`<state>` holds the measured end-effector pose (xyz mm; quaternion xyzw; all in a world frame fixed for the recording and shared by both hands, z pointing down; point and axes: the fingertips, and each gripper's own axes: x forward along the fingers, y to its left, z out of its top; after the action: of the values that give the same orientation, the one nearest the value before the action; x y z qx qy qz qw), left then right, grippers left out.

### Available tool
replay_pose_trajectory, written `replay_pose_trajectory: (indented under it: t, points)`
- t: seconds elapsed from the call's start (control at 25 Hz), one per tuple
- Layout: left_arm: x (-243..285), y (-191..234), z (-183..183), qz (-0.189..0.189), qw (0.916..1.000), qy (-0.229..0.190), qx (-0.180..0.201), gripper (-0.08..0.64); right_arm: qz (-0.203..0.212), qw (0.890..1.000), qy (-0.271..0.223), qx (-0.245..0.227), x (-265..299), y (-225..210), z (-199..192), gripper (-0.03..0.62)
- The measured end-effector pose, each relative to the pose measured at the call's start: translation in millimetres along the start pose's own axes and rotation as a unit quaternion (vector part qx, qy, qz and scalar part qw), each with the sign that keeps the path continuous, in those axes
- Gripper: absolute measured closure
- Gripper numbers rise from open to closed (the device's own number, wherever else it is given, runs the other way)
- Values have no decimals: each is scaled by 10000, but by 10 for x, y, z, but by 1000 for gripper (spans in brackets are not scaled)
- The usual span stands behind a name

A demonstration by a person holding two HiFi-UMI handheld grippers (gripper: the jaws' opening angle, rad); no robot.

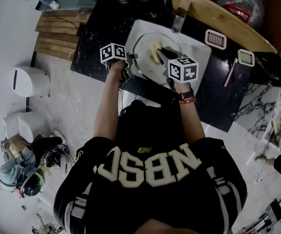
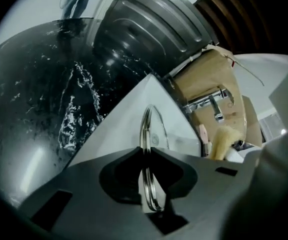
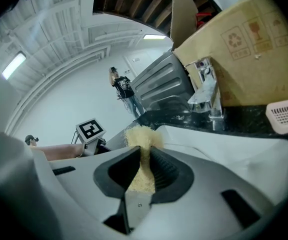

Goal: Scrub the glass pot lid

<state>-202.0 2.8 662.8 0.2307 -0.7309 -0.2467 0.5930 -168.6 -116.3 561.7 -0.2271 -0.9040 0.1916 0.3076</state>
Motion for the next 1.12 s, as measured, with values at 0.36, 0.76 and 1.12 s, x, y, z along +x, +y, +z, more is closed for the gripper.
replay_pose_trajectory:
  t: [0.36, 0.76, 1.12]
  points:
    - [-369, -155, 77, -522, 9962, -664, -228, 500, -42, 10000, 30, 70, 102, -138, -35, 523]
    - [-767, -80, 135, -118, 9905, -1351, 239, 500, 479, 9982, 198, -308, 568, 93, -52, 523]
    - [-744, -29, 114, -254, 9863, -1603, 282, 500, 964, 9900, 129, -1018, 981, 325, -5, 526]
